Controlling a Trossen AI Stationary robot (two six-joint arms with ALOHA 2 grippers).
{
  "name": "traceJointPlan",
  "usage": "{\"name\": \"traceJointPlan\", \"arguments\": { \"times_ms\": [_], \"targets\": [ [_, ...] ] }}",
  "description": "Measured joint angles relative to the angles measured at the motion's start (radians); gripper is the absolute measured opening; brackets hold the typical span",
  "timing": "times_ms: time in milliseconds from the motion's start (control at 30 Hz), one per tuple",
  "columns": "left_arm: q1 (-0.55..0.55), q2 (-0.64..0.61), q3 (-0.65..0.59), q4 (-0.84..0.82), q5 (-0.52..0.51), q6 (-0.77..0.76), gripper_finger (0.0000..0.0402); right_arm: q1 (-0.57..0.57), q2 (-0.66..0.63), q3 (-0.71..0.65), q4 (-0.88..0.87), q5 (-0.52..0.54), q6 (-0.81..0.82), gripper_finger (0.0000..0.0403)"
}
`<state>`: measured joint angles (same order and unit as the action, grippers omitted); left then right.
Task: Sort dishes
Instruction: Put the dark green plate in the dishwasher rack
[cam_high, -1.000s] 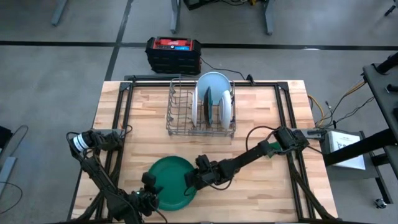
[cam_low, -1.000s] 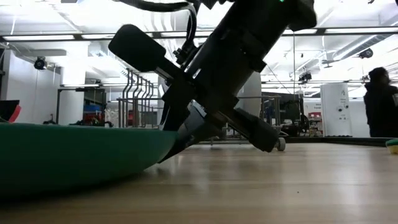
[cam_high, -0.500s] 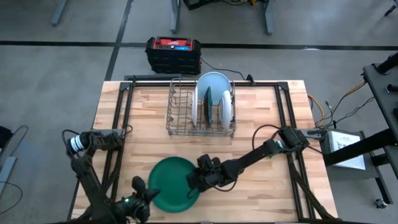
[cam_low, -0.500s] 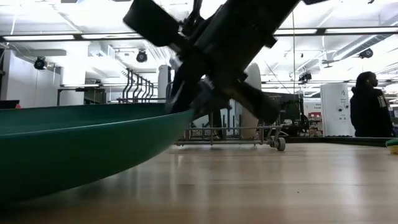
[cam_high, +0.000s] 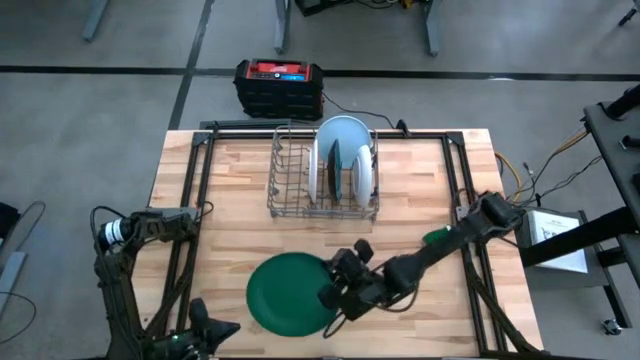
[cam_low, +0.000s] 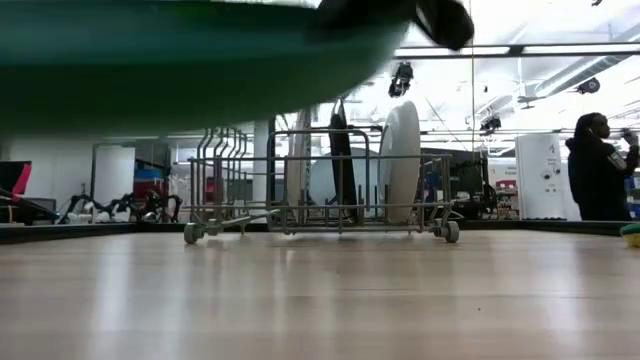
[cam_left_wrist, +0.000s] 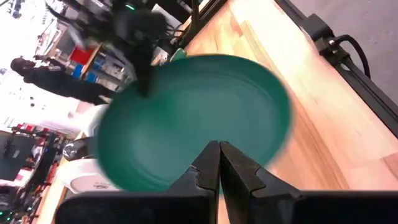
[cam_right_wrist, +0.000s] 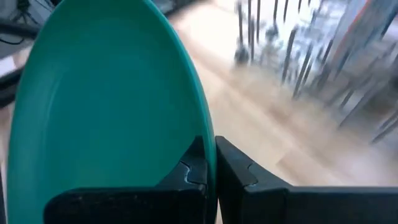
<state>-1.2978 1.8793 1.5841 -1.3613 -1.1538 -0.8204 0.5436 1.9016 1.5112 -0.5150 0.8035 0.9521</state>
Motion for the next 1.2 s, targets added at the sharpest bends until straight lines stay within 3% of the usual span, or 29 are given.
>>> {"name": "traceJointPlan", "arguments": {
  "times_ms": [200, 367, 533, 667, 800, 1033, 1200],
  "targets": [
    [-0.003, -0.002, 0.000, -0.044, -0.012, -0.011, 0.0000, -0.005, -0.181, 0.001, -0.013, 0.081, -0.268, 0.0000],
    [0.013, -0.003, 0.000, -0.138, -0.014, -0.120, 0.0000, -0.035, -0.322, 0.001, -0.002, 0.165, -0.535, 0.0000],
    [0.014, -0.004, 0.000, -0.166, -0.012, -0.165, 0.0000, -0.088, -0.436, 0.001, 0.042, 0.249, -0.878, 0.0000],
    [0.016, -0.004, 0.000, -0.188, -0.013, -0.175, 0.0000, -0.170, -0.504, 0.001, 0.136, 0.241, -1.182, 0.0000],
    [0.022, -0.004, 0.000, -0.210, -0.015, -0.235, 0.0000, -0.265, -0.553, 0.002, 0.219, 0.115, -1.558, 0.0000],
    [0.030, -0.004, 0.000, -0.210, -0.015, -0.243, 0.0000, -0.409, -0.581, 0.002, 0.264, -0.280, -2.043, 0.0000],
    [0.047, -0.005, 0.000, -0.210, -0.016, -0.241, 0.0000, -0.488, -0.548, 0.002, 0.276, -0.368, -2.311, 0.0000]
  ]
}}
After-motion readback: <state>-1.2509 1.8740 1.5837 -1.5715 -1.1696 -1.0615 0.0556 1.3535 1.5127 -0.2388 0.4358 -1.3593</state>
